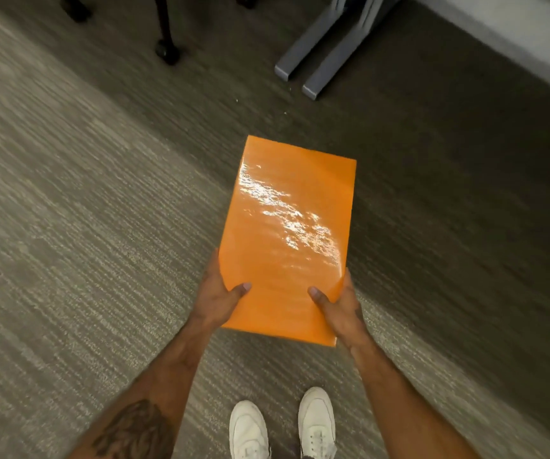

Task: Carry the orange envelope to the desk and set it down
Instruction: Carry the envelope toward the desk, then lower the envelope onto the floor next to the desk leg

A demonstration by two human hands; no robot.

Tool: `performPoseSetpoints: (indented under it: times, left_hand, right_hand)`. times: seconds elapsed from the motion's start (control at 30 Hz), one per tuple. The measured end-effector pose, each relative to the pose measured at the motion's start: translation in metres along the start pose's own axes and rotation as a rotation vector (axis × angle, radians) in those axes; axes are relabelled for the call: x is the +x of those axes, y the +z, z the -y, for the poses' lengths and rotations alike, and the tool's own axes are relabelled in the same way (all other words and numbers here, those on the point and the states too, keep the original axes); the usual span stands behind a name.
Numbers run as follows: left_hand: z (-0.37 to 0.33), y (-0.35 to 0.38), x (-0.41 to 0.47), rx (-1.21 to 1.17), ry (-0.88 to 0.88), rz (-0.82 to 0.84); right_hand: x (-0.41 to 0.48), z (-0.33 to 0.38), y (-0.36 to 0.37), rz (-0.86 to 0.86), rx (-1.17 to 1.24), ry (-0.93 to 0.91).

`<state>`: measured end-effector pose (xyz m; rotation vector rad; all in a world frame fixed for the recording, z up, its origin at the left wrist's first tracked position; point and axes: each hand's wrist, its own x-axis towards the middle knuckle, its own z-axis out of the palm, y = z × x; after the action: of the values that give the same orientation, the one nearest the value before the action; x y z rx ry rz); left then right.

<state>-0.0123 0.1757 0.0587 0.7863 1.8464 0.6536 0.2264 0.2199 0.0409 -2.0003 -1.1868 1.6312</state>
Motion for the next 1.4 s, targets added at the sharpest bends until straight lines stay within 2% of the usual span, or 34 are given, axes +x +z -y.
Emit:
performPoseSetpoints:
  times: [0.37, 0.7, 0.9, 1.1, 1.27, 1.4]
  left_hand:
    - [-0.156, 0.019, 0.056, 0.168, 0.146, 0.123]
    - [-0.254, 0.037, 0.140, 0.185, 0.148, 0.174]
    - [-0.282, 0.045, 0.209, 0.294, 0.171, 0.139]
    - [-0.286, 0.052, 0.282, 0.365, 0.290, 0.178]
    - [-0.280, 0.056, 0.336, 0.307, 0.243, 0.273]
    - [-0.267, 0.076, 0.388, 0.302, 0.246, 0.255]
  right_hand:
    - [0.021, 0.086, -0.082, -0.118, 0.256, 0.018]
    - [0.095, 0.162, -0.131, -0.195, 0.183, -0.042]
    - [0.150, 0.187, -0.134, -0.246, 0.142, -0.033]
    - [0.201, 0.198, -0.118, -0.276, 0.275, -0.107]
    - [0.245, 0.195, -0.098, -0.338, 0.245, -0.165]
    - [0.296, 0.181, -0.091, -0.381, 0.231, -0.175]
